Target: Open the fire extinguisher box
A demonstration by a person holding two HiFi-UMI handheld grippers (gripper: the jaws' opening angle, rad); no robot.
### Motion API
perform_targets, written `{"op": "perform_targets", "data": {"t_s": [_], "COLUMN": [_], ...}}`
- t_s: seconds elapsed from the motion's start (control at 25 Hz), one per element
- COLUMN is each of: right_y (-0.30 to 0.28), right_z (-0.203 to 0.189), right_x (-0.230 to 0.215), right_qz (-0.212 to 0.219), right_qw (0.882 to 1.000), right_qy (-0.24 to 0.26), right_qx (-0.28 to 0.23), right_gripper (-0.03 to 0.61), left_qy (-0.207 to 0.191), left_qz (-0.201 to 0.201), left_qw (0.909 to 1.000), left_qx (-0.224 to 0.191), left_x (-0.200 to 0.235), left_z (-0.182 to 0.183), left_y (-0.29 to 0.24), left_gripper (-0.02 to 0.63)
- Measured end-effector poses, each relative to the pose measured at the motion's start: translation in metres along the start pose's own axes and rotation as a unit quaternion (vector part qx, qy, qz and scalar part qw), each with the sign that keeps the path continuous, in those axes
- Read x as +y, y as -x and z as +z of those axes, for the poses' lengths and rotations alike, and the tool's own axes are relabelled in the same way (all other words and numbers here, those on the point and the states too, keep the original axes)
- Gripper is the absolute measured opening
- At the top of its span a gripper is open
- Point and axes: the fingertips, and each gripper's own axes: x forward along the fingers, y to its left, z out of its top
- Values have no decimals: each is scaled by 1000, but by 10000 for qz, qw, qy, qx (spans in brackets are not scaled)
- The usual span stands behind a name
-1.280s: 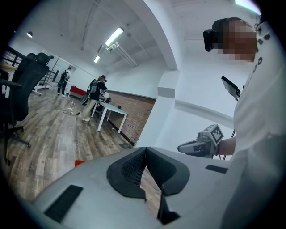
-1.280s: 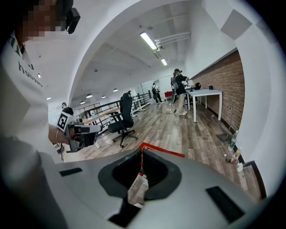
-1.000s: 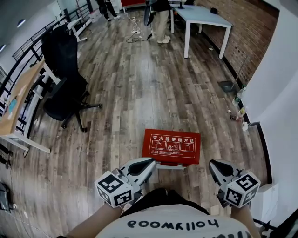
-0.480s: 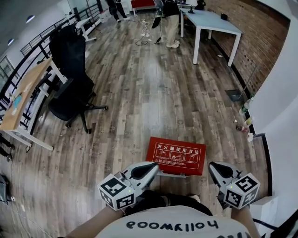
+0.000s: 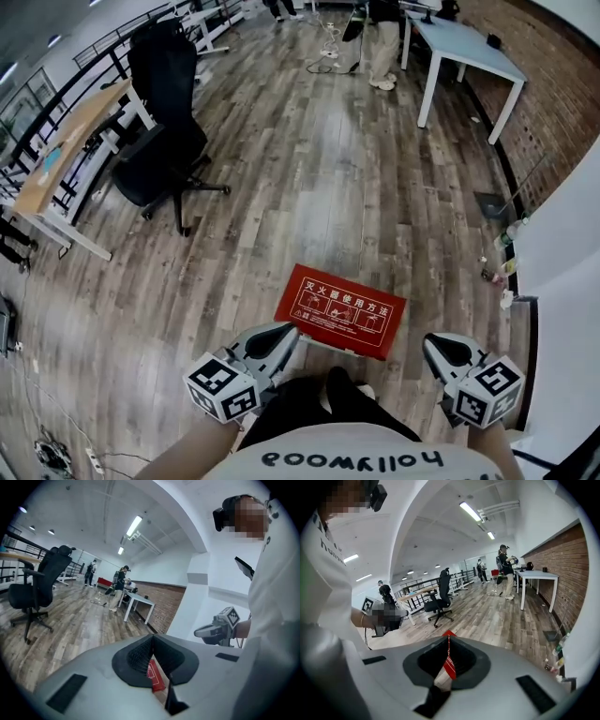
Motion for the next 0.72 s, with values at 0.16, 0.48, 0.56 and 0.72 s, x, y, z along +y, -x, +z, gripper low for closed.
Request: {"op": "perform_targets", "data": {"t_s": [0.16,0.48,0.56,0.72], "right_y": [15,21,15,-3], "right_z": [-21,-40,-44,-46], "right_x": [-21,-47,-45,-30], "right_qz": [222,743,909,1307], "right_qw": [9993,9935,9904,9824], "right_qy": [68,541,677,892], "right_qx": [306,668,789,996], "right_gripper": [11,11,11,11], "left_qy": [243,972,1082,1267], "left_qz": [594,1242,1283,1427], "left_qw": [9978,9846,9820,9782], "left_qx": [-160,-748,-867,-822], "left_x": [9,-5,-12,-30], "left_z": [-16,-49,-58,-84], "left_y": [-3,0,-1,0], "left_gripper": [8,6,6,6]}}
